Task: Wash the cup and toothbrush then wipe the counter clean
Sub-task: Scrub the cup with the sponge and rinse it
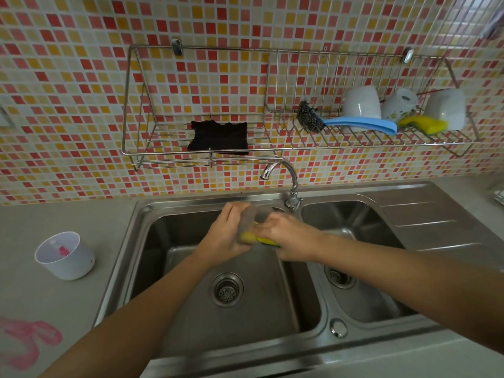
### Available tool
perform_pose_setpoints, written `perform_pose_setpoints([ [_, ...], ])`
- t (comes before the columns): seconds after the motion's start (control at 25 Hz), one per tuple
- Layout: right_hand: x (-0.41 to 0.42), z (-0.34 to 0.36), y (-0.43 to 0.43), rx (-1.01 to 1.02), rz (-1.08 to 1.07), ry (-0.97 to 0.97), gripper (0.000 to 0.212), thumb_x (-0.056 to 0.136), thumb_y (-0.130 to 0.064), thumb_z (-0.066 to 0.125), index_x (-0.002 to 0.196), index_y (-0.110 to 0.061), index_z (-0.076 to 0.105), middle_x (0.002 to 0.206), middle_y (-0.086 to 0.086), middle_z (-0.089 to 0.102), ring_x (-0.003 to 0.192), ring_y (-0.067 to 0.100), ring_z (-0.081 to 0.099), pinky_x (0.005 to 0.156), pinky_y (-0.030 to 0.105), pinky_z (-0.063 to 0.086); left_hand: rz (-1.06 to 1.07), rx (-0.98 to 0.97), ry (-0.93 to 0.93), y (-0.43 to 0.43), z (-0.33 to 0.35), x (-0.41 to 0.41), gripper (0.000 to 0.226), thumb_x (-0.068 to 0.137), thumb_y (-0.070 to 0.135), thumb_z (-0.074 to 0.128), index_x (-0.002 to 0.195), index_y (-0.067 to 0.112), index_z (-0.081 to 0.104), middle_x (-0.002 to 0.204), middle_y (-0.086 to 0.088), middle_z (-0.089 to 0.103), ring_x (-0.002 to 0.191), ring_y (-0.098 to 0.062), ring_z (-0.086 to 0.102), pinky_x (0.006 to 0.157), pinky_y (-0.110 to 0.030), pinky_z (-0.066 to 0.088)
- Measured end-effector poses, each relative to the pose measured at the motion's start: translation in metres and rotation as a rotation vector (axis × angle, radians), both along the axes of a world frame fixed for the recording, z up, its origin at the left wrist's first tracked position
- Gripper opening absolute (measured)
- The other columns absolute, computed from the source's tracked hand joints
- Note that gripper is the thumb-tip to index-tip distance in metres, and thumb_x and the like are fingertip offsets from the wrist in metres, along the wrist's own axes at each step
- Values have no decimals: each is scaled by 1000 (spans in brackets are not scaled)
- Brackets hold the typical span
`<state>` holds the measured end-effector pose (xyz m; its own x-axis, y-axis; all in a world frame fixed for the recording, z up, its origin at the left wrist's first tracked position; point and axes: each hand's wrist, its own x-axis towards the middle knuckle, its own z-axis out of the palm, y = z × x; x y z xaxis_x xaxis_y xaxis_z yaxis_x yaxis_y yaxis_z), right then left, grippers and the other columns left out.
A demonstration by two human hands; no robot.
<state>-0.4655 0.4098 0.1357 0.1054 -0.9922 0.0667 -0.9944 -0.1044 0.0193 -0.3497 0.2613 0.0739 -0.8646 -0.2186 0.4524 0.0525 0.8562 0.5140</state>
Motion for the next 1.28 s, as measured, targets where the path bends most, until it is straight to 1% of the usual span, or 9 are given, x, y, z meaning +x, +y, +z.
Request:
perform_pose_setpoints([
  [0.12,5,18,-5,189,-419,-651,16,73,-8,67,88,-10,63,77,0,61,76,20,57,72,33,46,106,20,3,3,-8,0,92,59,18,86,134,10,32,129,-11,40,119,-22,44,96,-36,46],
  [0.36,-3,38,-3,45,-646,-1546,52,82,6,56,122,-28,54,126,11,49,112,33,53,84,44,52,265,301,-82,-9,1,21,88,65,20,83,137,11,32,131,-4,35,112,-6,36,93,-20,36],
  [0.48,15,56,-29,-165,-495,-1725,52,86,-6,57,123,-41,50,125,4,51,108,25,55,73,32,52,290,456,-100,-23,3,36,89,63,23,84,134,19,32,130,2,37,114,-5,39,87,-17,37],
  [0.6,31,83,-81,-391,-374,-1831,43,94,-19,43,136,-26,39,116,1,57,93,10,61,69,20,49,317,640,-61,-38,12,51,85,62,24,86,129,23,34,124,9,44,113,-5,45,78,-10,38],
  [0.68,35,102,-124,-500,-398,-1643,45,97,-18,31,142,-22,30,129,3,51,106,12,56,85,22,48,307,738,-42,-47,21,62,83,63,24,86,127,28,33,119,16,46,110,0,46,79,-11,39],
  [0.76,35,116,-168,-508,-474,-1202,48,100,-25,27,147,-28,18,149,5,31,129,15,36,105,27,30,287,775,-43,-57,29,72,83,63,26,86,126,33,32,117,23,44,108,4,46,81,-15,41],
  [0.88,34,119,-227,-381,-639,-705,50,101,-30,23,148,-31,7,154,15,9,139,35,15,110,45,21,263,742,-60,-74,34,88,84,62,26,86,126,34,32,115,26,44,108,7,46,76,-9,41],
  [1.12,51,105,-307,122,-834,-439,65,99,-25,36,149,-18,-4,155,19,-14,141,43,-5,114,50,10,291,666,-53,-100,37,115,88,58,33,88,127,34,34,122,22,46,114,3,47,86,-14,44],
  [1.28,57,100,-316,265,-887,-331,68,98,-40,32,149,-12,-5,157,11,-7,143,34,2,116,44,9,322,677,-24,-109,33,121,87,58,29,88,128,27,36,123,18,47,114,3,47,84,-14,45],
])
